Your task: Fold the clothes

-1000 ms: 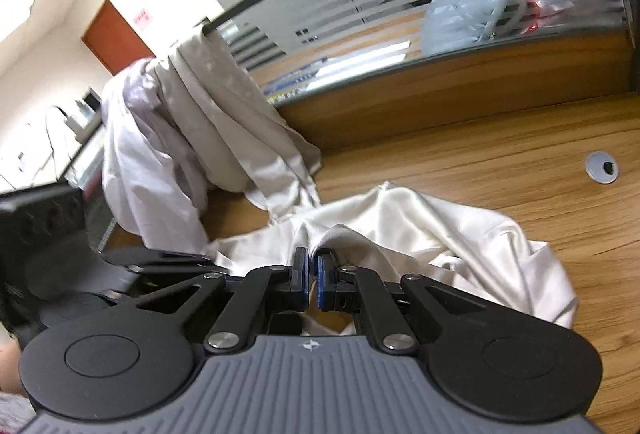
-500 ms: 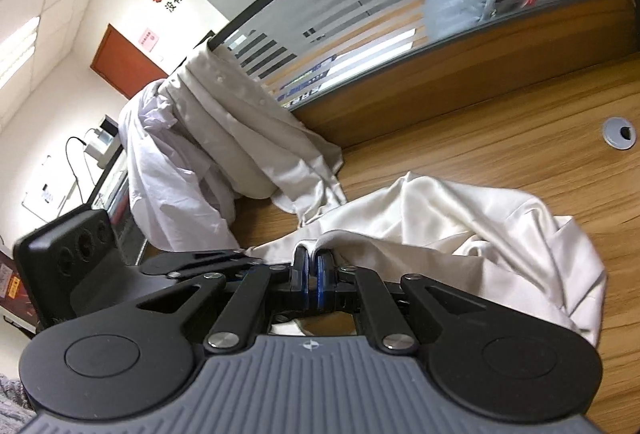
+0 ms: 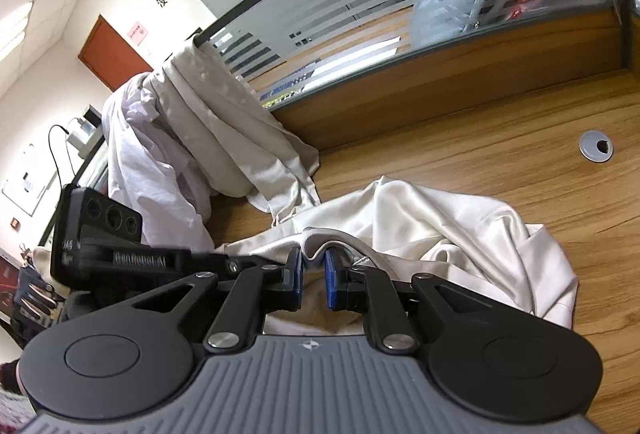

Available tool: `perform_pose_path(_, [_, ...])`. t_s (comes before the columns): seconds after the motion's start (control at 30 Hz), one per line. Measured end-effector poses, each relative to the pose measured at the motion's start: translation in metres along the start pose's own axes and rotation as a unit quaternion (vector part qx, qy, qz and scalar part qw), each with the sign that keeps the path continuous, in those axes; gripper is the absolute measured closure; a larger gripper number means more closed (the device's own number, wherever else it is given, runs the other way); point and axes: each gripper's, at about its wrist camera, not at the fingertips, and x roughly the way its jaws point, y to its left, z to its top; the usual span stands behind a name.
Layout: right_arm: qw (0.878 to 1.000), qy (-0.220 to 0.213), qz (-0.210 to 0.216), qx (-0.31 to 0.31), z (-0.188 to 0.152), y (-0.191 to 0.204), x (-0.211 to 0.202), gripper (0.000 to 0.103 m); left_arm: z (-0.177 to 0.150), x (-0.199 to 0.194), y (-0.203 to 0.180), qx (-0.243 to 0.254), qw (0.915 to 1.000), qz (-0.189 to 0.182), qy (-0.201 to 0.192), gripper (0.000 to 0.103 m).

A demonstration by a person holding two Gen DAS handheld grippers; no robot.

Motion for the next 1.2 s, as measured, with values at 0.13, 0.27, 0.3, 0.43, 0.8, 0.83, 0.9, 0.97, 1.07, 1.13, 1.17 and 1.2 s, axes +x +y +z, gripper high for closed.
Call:
perform_pose_path(0.13, [1.000, -0.012, 0.011, 0.023, -0.004, -0.006, -0.003, 0.085, 0.001, 0.003, 0.009, -0.036, 0.9993, -0.011, -0.004, 0.100])
perform_pose_path(0.27, [1.000, -0.003, 0.012, 0.019, -0.008, -0.007, -0.001, 0.085, 0.001, 0.002, 0.020, -0.072, 0.9970, -0.028, -0.008, 0.100])
perform_pose_path(0.3, [1.000, 0.004, 0.004, 0.007, -0.010, -0.005, 0.001, 0.085, 0.001, 0.002, 0.021, -0.079, 0.9963, -0.033, -0.009, 0.100])
perform_pose_path(0.43, [0.997, 0.033, -0.042, -0.056, -0.020, 0.004, 0.016, 0.082, 0.000, 0.002, 0.025, -0.103, 0.9933, -0.051, -0.010, 0.100])
perform_pose_path(0.8, [0.981, 0.048, -0.060, -0.175, -0.029, 0.019, 0.040, 0.050, -0.001, 0.001, 0.022, -0.119, 0.9898, -0.079, 0.001, 0.100])
perform_pose_path(0.83, [0.983, 0.047, -0.053, -0.171, -0.028, 0.017, 0.041, 0.050, -0.001, 0.002, 0.022, -0.120, 0.9894, -0.081, 0.003, 0.100])
perform_pose_path(0.9, [0.986, 0.048, -0.036, -0.157, -0.027, 0.011, 0.042, 0.050, -0.001, 0.003, 0.023, -0.125, 0.9884, -0.085, 0.008, 0.100])
perform_pose_path(0.97, [0.988, 0.044, -0.016, -0.145, -0.027, 0.005, 0.042, 0.050, -0.002, 0.005, 0.026, -0.136, 0.9865, -0.091, 0.012, 0.100])
perform_pose_path(1.07, [0.989, 0.039, 0.004, -0.145, -0.029, 0.003, 0.040, 0.050, -0.003, 0.006, 0.031, -0.153, 0.9830, -0.100, 0.016, 0.100])
perform_pose_path(1.13, [0.987, 0.036, 0.015, -0.157, -0.030, 0.007, 0.038, 0.050, -0.003, 0.006, 0.034, -0.163, 0.9813, -0.101, 0.016, 0.100])
perform_pose_path(1.17, [0.986, 0.034, 0.021, -0.165, -0.030, 0.009, 0.037, 0.050, -0.003, 0.007, 0.036, -0.168, 0.9804, -0.102, 0.016, 0.100])
perform_pose_path(1.2, [0.984, 0.032, 0.026, -0.172, -0.031, 0.012, 0.036, 0.050, -0.003, 0.007, 0.037, -0.173, 0.9794, -0.103, 0.016, 0.100])
